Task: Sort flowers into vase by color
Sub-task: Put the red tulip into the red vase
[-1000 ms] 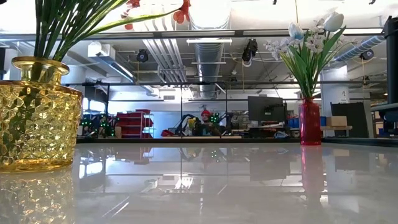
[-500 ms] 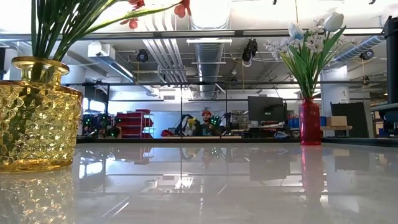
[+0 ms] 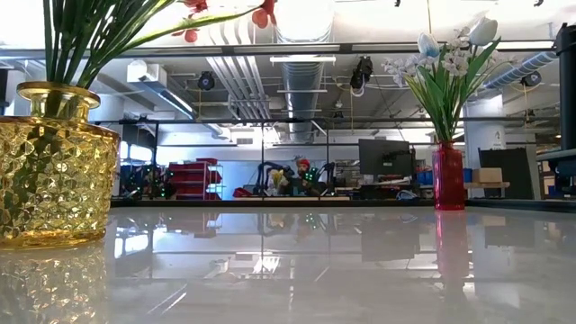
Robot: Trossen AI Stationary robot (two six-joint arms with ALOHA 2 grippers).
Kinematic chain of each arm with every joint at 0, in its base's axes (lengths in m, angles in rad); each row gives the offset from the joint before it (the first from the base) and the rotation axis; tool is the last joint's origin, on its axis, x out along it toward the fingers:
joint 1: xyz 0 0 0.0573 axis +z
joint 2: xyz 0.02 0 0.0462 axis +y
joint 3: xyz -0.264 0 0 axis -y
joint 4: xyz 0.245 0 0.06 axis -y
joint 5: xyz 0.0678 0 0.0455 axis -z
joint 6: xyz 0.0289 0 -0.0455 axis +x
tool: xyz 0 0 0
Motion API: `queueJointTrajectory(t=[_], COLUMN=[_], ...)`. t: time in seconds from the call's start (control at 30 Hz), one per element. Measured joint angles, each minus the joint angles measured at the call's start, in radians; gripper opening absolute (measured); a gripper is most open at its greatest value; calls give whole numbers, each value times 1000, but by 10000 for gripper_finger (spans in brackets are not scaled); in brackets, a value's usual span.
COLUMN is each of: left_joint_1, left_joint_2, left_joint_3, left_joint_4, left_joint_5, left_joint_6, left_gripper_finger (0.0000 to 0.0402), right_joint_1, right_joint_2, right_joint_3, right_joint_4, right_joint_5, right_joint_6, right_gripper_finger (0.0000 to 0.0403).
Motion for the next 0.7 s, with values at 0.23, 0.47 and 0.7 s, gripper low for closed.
queueJointTrajectory(t=[0.23, 0.47, 0.7], left_joint_1=[13, 30, 31], left_joint_2=[5, -12, -48], left_joint_3=[0, 0, 0], left_joint_4=[-39, -60, -61], left_joint_5=[33, 83, 160], left_joint_6=[-70, -108, -107], left_gripper_finger=[1, 42, 110], right_joint_1=[1, 12, 15], right_joint_2=[0, 0, 0], right_joint_3=[0, 0, 0], right_joint_4=[0, 0, 0], right_joint_5=[-1, -2, -1], right_joint_6=[0, -16, -19], right_gripper_finger=[194, 194, 194])
